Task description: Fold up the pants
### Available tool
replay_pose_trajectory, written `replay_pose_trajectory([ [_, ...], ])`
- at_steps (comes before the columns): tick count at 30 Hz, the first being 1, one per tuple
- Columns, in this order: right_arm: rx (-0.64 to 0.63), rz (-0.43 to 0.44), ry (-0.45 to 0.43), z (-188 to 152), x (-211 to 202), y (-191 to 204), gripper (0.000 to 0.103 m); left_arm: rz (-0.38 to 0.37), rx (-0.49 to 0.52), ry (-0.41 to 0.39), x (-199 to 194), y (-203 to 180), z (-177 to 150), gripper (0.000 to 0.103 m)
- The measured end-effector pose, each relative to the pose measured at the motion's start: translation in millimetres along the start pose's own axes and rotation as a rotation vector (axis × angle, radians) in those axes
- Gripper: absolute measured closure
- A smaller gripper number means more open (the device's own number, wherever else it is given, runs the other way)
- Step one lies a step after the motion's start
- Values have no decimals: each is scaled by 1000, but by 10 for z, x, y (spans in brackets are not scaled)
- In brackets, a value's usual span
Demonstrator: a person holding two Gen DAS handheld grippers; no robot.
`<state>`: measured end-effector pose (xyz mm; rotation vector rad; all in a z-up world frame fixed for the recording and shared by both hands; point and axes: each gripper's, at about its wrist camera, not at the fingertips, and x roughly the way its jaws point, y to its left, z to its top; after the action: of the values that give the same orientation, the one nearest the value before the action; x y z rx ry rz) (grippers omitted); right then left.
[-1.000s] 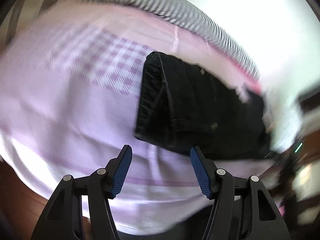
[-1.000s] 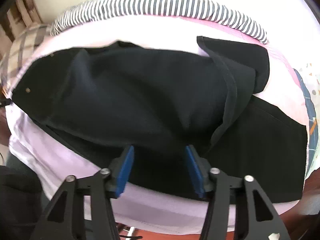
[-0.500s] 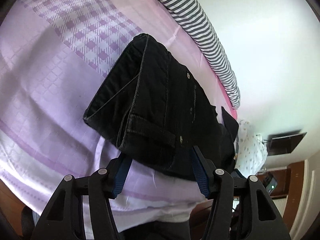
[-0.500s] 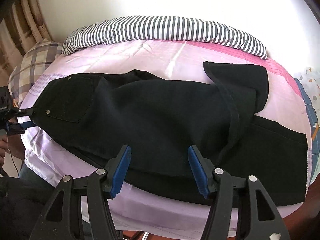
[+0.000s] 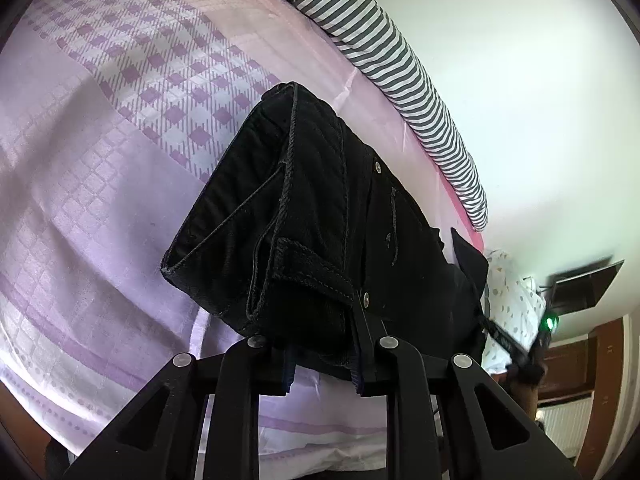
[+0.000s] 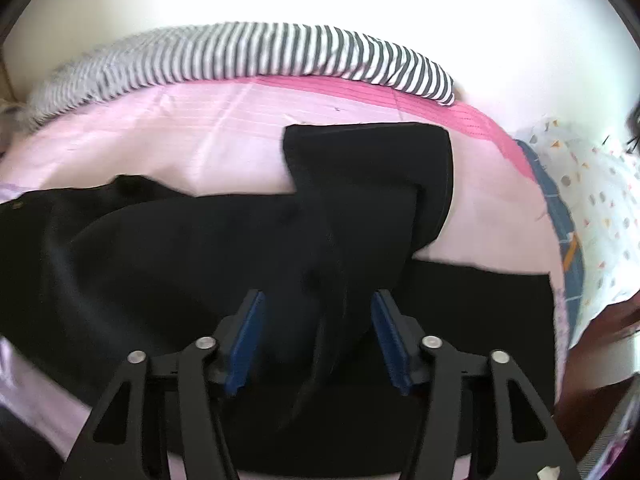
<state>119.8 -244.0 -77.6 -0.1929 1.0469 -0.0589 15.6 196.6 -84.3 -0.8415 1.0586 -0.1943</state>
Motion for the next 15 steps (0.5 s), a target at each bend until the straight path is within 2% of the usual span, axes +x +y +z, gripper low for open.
replay_pose_trajectory([
  [6, -22, -53, 69, 332, 371, 53, 65, 13, 24, -3, -14, 16, -2, 81],
  [9, -26, -51, 102, 433, 517, 64, 75, 17, 26, -3, -11, 14, 17, 81],
  [10, -17, -44, 107, 455, 542, 45, 85, 18, 29, -6, -16, 11, 27, 81],
  [11, -14, -48, 104, 474, 535, 30, 92, 22, 34, -8, -21, 2, 35, 81],
  [13, 23, -33, 86, 483, 464, -65, 93, 33, 52, -14, -31, -27, 68, 82],
  [15, 62, -58, 60, 474, 347, -220, 94, 48, 70, -22, -39, -57, 102, 82],
])
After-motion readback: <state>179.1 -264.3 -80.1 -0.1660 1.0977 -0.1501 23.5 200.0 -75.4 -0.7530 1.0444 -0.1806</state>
